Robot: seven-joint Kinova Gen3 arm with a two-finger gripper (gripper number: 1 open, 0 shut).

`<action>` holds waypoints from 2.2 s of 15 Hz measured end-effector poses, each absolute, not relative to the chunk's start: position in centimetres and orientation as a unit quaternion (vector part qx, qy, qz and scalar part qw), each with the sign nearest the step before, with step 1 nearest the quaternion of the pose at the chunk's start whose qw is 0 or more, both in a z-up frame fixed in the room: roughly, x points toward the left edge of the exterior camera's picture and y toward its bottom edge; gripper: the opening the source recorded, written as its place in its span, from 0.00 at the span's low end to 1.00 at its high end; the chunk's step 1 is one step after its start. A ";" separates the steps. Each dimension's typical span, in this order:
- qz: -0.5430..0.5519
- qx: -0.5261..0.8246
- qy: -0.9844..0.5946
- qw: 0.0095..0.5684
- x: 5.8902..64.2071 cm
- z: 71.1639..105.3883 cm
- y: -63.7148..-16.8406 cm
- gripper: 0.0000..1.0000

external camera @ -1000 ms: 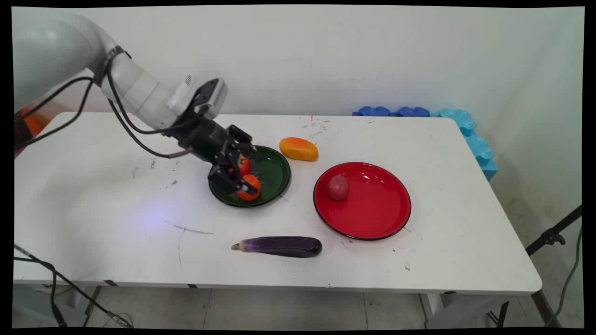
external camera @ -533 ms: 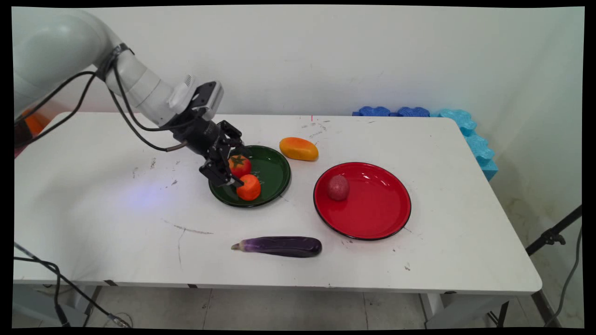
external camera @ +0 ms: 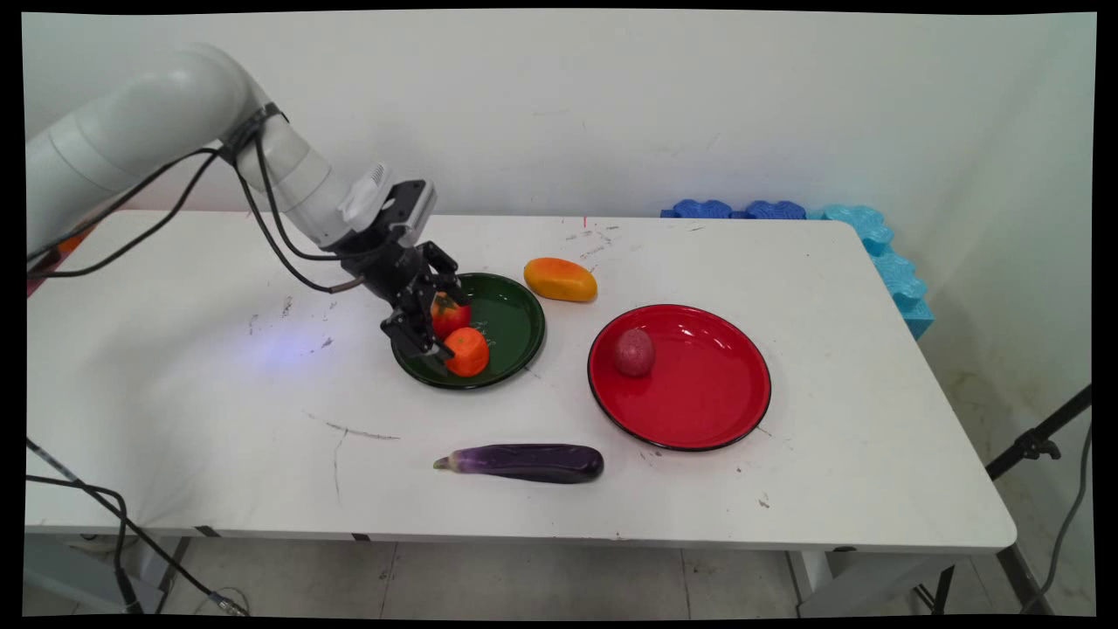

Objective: Pick up the mandarin from the green plate, then place the picked object on the table

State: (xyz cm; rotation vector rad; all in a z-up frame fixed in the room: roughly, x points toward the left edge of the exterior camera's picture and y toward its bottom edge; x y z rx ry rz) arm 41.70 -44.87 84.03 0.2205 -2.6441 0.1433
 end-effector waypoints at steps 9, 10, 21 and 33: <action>0.044 0.051 -0.968 0.242 40.9 82.0 -45.8 1.00; 0.044 0.048 -0.968 0.242 40.8 81.8 -45.9 1.00; 0.046 0.022 -0.968 0.247 39.8 80.6 -46.6 0.00; 0.075 0.045 -0.957 0.278 36.5 87.3 -46.2 0.00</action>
